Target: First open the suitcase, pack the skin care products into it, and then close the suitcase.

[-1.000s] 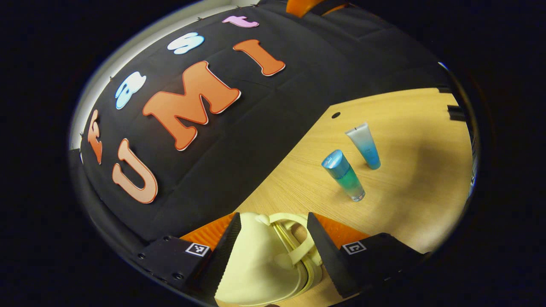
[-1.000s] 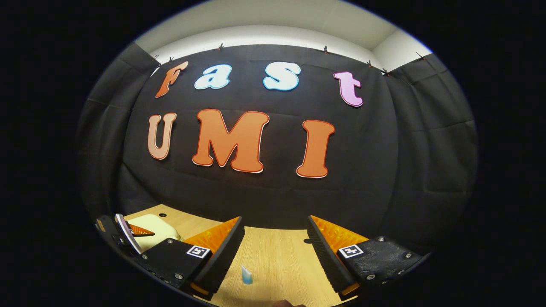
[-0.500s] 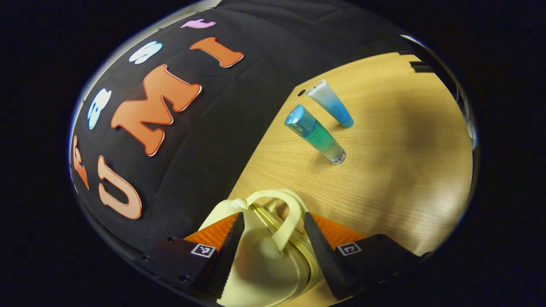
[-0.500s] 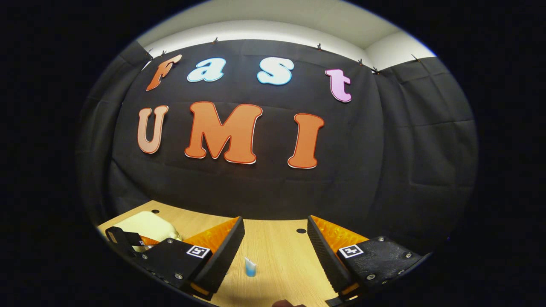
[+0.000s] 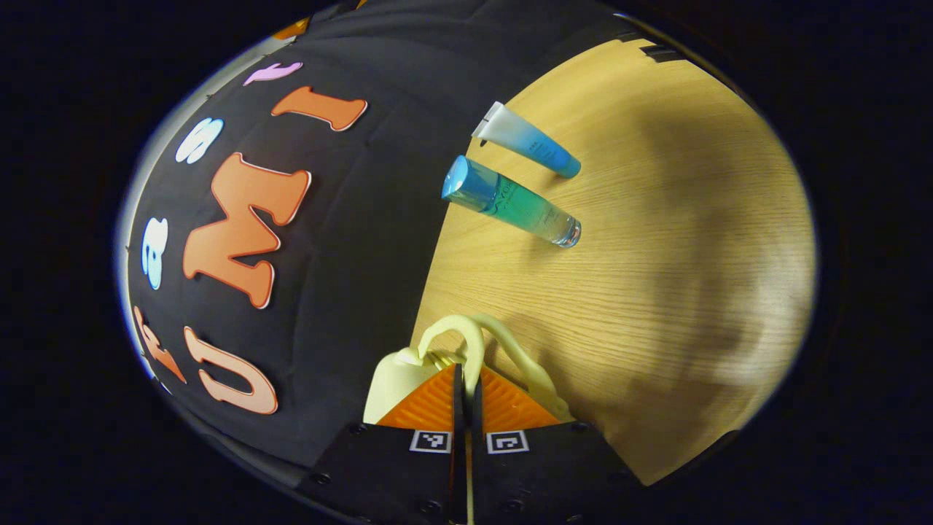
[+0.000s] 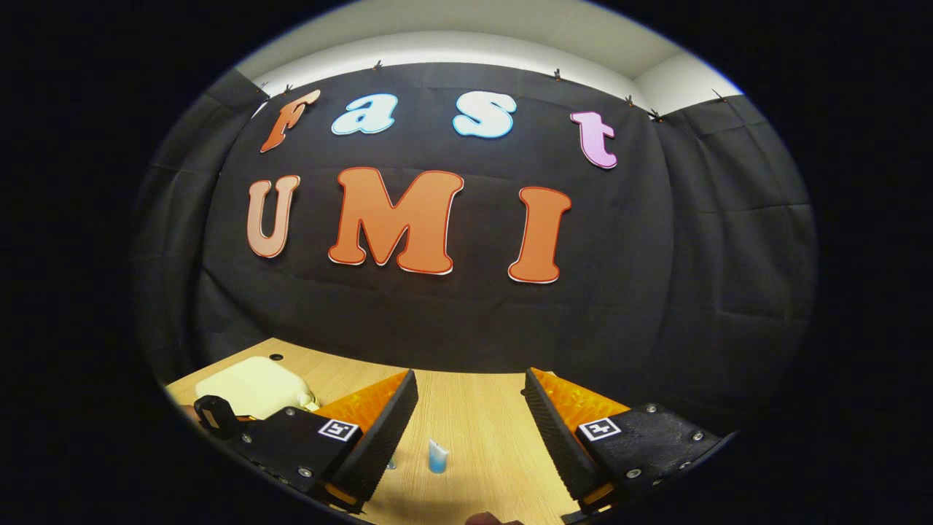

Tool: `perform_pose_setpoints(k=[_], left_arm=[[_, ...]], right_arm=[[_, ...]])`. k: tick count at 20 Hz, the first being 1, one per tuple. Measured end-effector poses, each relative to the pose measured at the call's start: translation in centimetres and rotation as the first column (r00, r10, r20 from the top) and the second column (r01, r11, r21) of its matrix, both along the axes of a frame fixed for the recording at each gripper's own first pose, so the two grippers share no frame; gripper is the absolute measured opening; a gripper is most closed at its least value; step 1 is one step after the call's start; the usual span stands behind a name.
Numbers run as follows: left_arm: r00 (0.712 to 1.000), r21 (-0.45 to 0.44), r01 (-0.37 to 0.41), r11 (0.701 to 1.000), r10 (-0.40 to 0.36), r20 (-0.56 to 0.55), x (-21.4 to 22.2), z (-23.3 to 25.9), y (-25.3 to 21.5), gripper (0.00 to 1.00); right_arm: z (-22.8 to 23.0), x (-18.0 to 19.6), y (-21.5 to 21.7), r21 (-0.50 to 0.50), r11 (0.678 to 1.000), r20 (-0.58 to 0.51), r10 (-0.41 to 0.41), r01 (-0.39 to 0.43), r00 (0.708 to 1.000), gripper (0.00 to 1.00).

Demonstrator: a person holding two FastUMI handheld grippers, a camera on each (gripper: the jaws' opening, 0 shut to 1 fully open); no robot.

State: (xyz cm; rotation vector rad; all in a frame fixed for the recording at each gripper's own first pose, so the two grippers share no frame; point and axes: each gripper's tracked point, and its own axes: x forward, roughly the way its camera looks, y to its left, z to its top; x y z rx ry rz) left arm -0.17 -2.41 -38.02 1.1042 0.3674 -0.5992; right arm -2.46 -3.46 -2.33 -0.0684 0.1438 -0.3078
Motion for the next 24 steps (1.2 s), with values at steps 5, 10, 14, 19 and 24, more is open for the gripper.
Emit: perform_pose_setpoints(k=[5,10,14,19,24], left_arm=[[0.986,-0.140,-0.166,0.976,0.162,-0.042,1.5,3.7,1.3,0.03],[0.944,-0.267,-0.322,0.908,0.329,-0.021,3.8,9.4,5.1,0.03],[0.897,-0.338,-0.423,0.841,0.441,-0.026,5.1,12.9,8.6,0.02],[0.815,-0.445,-0.538,0.715,0.576,-0.060,6.9,16.2,14.6,0.03],[0.757,-0.544,-0.587,0.599,0.644,-0.107,8.2,18.4,21.0,0.03]], right_arm=[[0.2,1.5,-0.5,-0.009,0.999,0.027,0.052,-0.052,0.998,0.94],[-0.3,2.1,0.1,0.023,0.995,0.021,0.100,-0.101,0.995,0.94],[-0.5,2.8,0.8,0.018,0.988,0.019,0.156,-0.156,0.988,0.94],[-0.9,3.2,1.9,0.024,0.974,-0.004,0.225,-0.225,0.974,0.94],[-1.0,3.5,2.0,0.006,0.979,-0.026,0.205,-0.205,0.978,0.94]])
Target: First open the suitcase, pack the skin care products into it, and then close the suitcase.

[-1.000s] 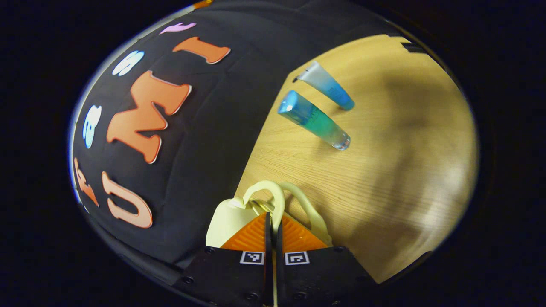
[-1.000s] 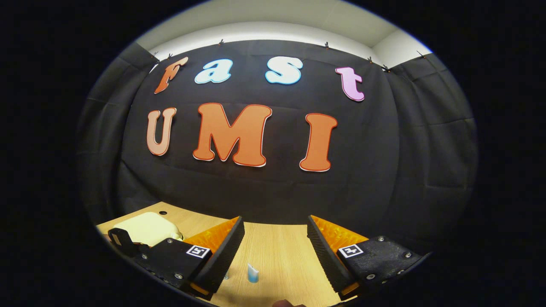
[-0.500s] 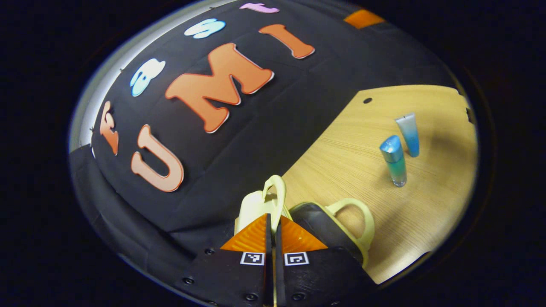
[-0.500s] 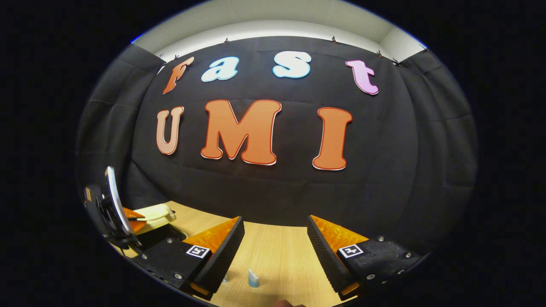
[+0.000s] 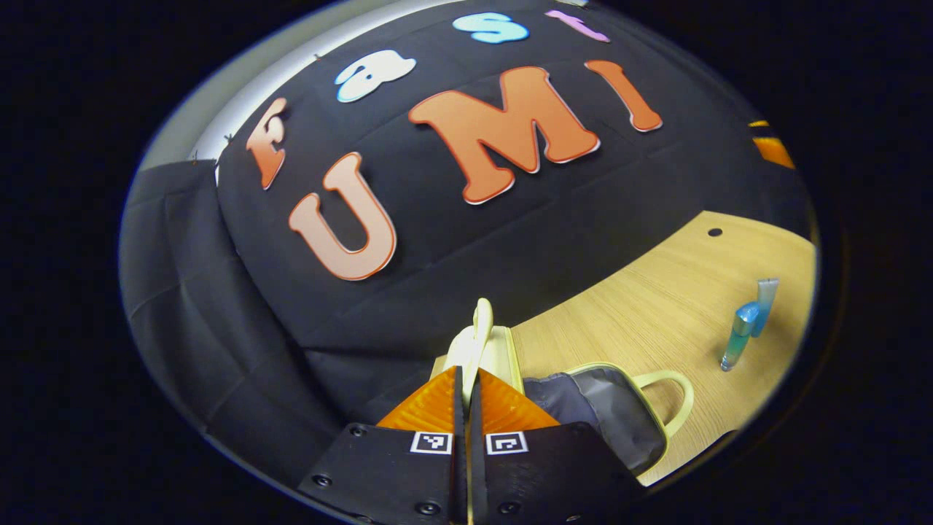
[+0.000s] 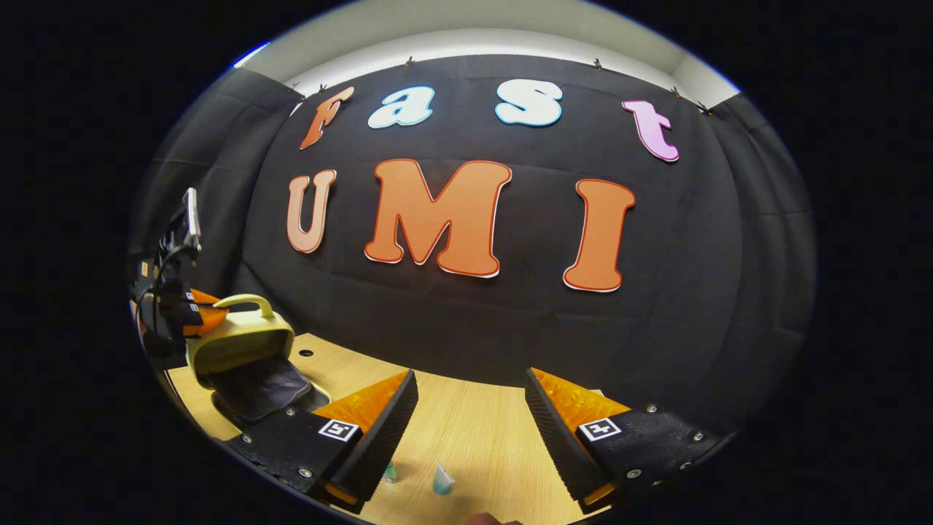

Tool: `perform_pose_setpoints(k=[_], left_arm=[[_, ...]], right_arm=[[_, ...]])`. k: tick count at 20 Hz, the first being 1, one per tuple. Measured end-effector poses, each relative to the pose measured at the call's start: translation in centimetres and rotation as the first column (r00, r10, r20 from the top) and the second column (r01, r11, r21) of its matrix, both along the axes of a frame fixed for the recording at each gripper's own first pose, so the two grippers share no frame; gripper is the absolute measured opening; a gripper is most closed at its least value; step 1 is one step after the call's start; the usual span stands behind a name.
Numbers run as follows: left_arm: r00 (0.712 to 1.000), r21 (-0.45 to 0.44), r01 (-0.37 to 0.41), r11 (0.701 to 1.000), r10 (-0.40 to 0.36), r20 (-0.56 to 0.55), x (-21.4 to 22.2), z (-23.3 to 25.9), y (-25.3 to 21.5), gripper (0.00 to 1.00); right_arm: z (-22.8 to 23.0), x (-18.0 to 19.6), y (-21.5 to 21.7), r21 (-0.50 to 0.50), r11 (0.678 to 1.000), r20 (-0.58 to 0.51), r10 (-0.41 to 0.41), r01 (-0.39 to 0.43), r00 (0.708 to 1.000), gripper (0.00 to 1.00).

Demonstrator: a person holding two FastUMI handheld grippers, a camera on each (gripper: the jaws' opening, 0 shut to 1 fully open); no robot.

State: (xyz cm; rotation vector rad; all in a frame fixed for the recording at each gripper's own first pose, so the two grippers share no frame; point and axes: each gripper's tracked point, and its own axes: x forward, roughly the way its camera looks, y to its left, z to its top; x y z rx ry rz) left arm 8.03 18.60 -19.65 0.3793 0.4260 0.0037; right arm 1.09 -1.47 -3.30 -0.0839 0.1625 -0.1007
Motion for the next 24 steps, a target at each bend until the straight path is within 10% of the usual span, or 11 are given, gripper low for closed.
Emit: perform_pose_setpoints(k=[24], left_arm=[[0.939,-0.034,-0.293,0.956,0.281,-0.196,0.5,-14.1,29.9,0.03]], right_arm=[[-1.0,0.3,3.6,-0.052,0.996,-0.057,-0.073,0.070,0.996,0.94]])
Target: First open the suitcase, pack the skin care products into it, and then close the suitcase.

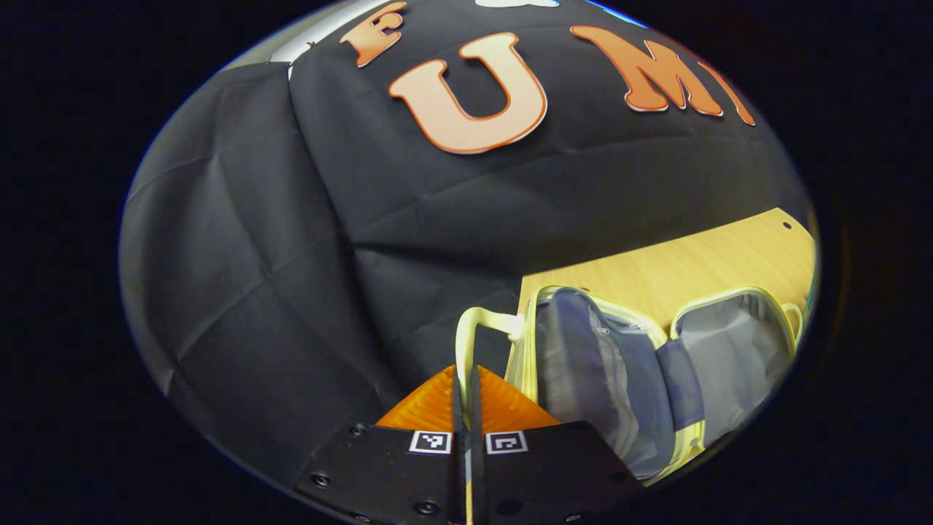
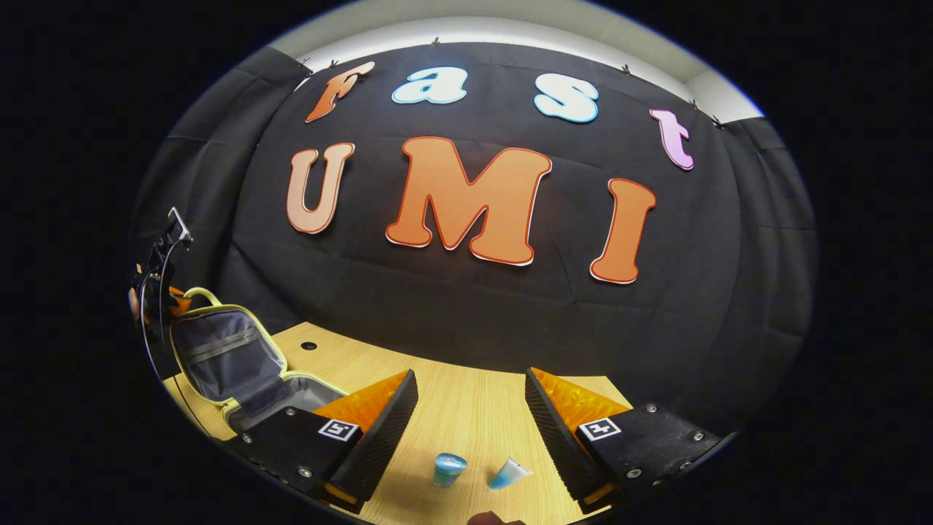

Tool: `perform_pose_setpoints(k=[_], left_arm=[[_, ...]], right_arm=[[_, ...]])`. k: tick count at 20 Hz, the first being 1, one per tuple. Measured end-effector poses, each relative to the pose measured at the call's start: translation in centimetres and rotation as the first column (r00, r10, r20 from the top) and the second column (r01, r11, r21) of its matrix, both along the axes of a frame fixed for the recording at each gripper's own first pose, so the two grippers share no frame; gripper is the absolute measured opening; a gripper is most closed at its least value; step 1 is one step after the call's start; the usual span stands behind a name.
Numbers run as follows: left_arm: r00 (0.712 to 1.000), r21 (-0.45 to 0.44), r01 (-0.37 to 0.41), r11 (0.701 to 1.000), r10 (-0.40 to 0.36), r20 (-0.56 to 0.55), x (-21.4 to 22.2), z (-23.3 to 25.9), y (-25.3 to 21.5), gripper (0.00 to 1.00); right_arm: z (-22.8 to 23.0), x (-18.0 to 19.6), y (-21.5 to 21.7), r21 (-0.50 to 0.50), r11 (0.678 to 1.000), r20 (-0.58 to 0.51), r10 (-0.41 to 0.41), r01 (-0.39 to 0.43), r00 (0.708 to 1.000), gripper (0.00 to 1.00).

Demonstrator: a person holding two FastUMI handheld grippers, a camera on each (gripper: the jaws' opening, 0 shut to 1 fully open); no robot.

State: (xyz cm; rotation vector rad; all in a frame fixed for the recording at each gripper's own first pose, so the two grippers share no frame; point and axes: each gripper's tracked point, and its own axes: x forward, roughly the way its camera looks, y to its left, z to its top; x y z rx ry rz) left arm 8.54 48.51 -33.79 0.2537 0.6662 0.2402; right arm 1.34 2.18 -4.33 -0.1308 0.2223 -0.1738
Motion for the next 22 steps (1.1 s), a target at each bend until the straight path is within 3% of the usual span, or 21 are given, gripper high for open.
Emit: perform_pose_setpoints(k=[3,4,6,8,12,13,16,17,19,20,22], left_arm=[[0.997,0.011,-0.064,0.998,0.064,-0.042,-0.8,-2.8,1.4,0.10],[0.997,-0.001,-0.067,0.998,0.067,-0.031,-0.8,-2.8,1.0,0.17],[0.998,-0.035,-0.052,0.998,0.053,0.020,-0.4,-1.9,-0.1,0.13],[0.997,-0.037,-0.024,0.999,0.027,0.067,0.0,1.1,-2.3,0.24],[0.984,-0.050,0.043,0.998,-0.034,0.176,1.0,6.1,-7.7,0.58],[0.978,-0.047,0.058,0.997,-0.047,0.204,0.7,7.3,-9.1,0.59],[0.959,-0.041,0.118,0.992,-0.103,0.264,0.9,10.1,-13.7,0.94],[0.955,-0.045,0.135,0.990,-0.118,0.273,0.8,10.9,-15.2,0.98],[0.946,-0.057,0.161,0.985,-0.137,0.295,0.5,12.0,-18.6,0.95],[0.938,-0.068,0.179,0.982,-0.149,0.312,0.4,12.6,-20.5,1.00],[0.928,-0.111,0.204,0.973,-0.156,0.338,-0.1,12.8,-24.3,0.97]], right_arm=[[-0.2,0.0,-0.1,0.000,1.000,-0.011,-0.005,0.005,1.000,0.94],[-0.3,-0.1,-0.1,0.002,1.000,-0.014,-0.006,0.006,1.000,0.94],[-0.4,-0.2,-0.2,0.005,1.000,-0.016,-0.007,0.008,1.000,0.94],[-0.4,-0.3,-0.5,-0.001,1.000,-0.012,-0.013,0.013,1.000,0.94],[-0.4,-0.2,-1.0,-0.001,1.000,-0.004,-0.011,0.011,1.000,0.94],[-0.3,-0.2,-1.1,-0.001,1.000,-0.002,-0.009,0.009,1.000,0.94],[-0.3,-0.3,-1.4,0.011,1.000,0.009,-0.001,0.001,1.000,0.94],[-0.4,-0.3,-1.5,0.014,1.000,0.008,0.002,-0.002,1.000,0.94],[-0.5,-0.6,-1.6,0.020,1.000,0.004,0.015,-0.015,1.000,0.94],[-0.5,-0.8,-1.6,0.028,0.999,0.006,0.026,-0.026,1.000,0.94],[-0.6,-0.6,-1.3,0.067,0.997,0.014,0.038,-0.039,0.999,0.94]])
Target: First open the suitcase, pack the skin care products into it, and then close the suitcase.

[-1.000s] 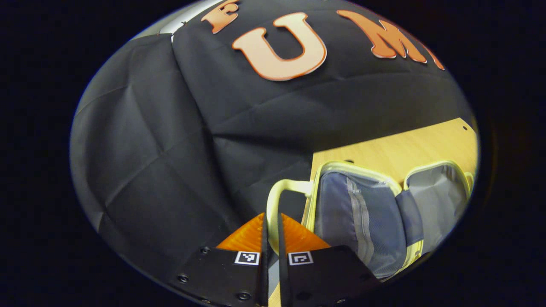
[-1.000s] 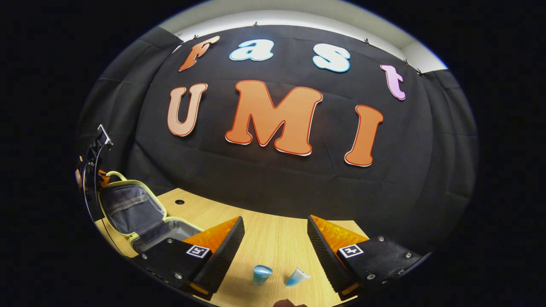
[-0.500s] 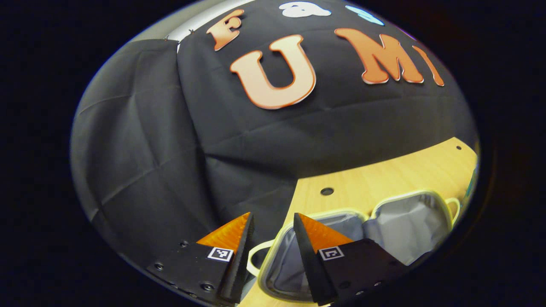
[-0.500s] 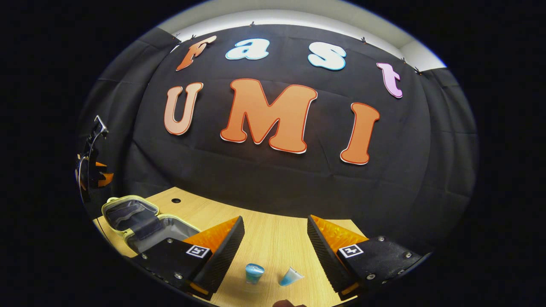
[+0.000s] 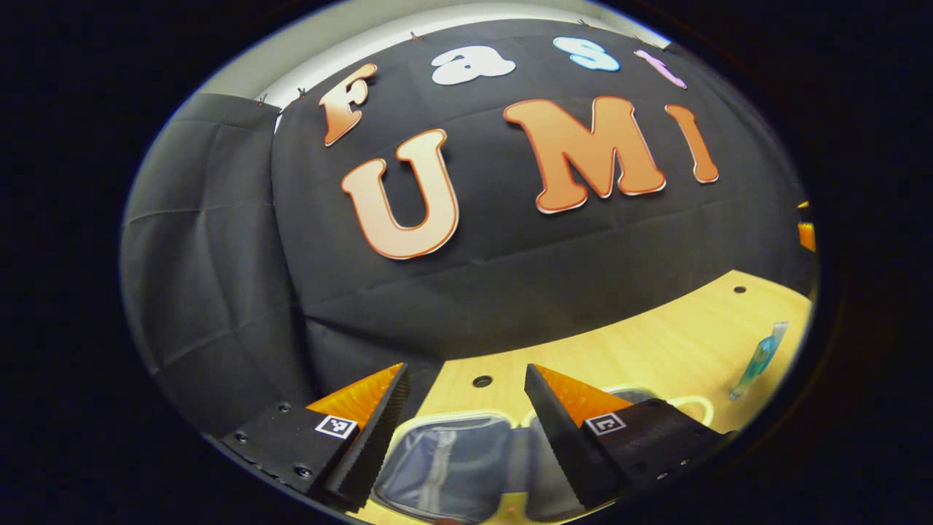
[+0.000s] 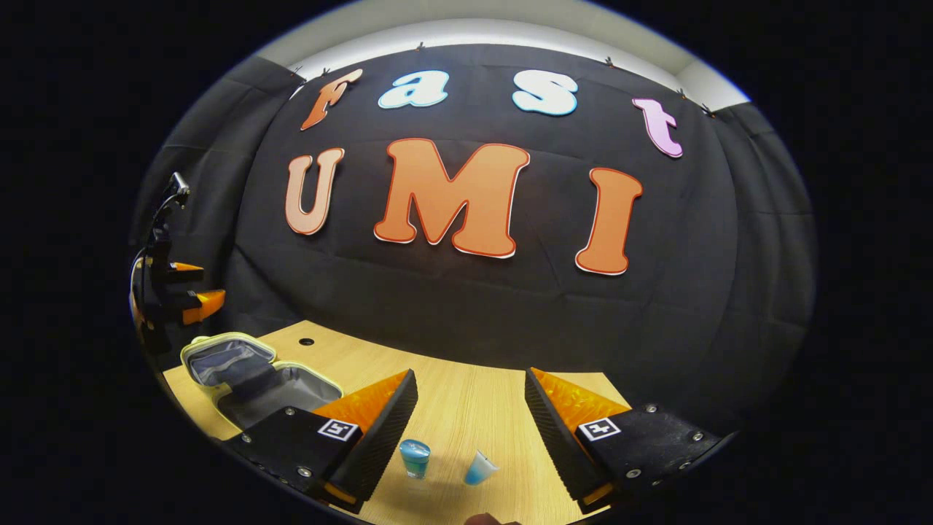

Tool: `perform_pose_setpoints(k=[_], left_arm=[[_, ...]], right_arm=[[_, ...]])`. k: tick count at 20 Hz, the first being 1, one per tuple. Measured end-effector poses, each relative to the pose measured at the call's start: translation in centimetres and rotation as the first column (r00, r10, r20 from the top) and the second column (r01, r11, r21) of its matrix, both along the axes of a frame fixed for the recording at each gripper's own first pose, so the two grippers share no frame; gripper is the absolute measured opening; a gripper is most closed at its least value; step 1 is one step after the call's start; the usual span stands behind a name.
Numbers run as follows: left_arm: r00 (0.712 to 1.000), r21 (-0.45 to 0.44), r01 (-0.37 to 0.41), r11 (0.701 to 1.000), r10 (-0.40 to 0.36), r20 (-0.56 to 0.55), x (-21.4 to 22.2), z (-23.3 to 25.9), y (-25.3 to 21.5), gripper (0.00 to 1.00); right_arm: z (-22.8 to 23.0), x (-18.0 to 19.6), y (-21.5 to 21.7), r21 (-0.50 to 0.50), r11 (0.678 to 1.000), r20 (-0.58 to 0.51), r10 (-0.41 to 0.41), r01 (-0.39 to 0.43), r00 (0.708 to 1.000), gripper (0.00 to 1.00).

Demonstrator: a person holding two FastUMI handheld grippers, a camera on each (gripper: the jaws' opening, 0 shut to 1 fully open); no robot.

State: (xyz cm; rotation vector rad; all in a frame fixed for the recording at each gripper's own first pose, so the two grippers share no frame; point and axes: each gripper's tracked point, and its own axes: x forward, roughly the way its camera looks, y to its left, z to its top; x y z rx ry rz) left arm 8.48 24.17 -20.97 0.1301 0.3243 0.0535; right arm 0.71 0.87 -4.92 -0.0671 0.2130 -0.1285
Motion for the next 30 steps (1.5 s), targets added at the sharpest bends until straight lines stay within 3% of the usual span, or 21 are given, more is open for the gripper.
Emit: perform_pose_setpoints(k=[8,15,19,25,30], left_arm=[[0.991,-0.131,0.136,0.982,-0.136,0.008,-3.9,-1.6,-15.6,1.00],[0.952,-0.174,0.303,0.937,-0.304,0.022,-7.1,-6.0,-27.0,0.99],[0.922,-0.224,0.376,0.899,-0.387,-0.002,-7.9,-9.0,-31.5,0.99],[0.868,-0.229,0.482,0.846,-0.497,-0.011,-7.3,-12.2,-36.4,0.99],[0.837,-0.283,0.505,0.815,-0.542,-0.067,-8.0,-16.0,-40.1,0.99]], right_arm=[[-1.3,-1.0,0.0,-0.002,0.997,-0.025,0.080,-0.081,0.996,0.94],[-2.8,-1.9,-1.0,-0.045,0.994,-0.022,0.096,-0.097,0.995,0.94],[-3.6,-2.5,-0.9,-0.029,0.996,-0.036,0.088,-0.089,0.995,0.94],[-5.4,-2.7,-1.1,-0.028,0.997,-0.057,0.065,-0.067,0.996,0.94],[-7.3,-3.1,-1.6,-0.028,0.998,-0.103,0.048,-0.051,0.994,0.95]])
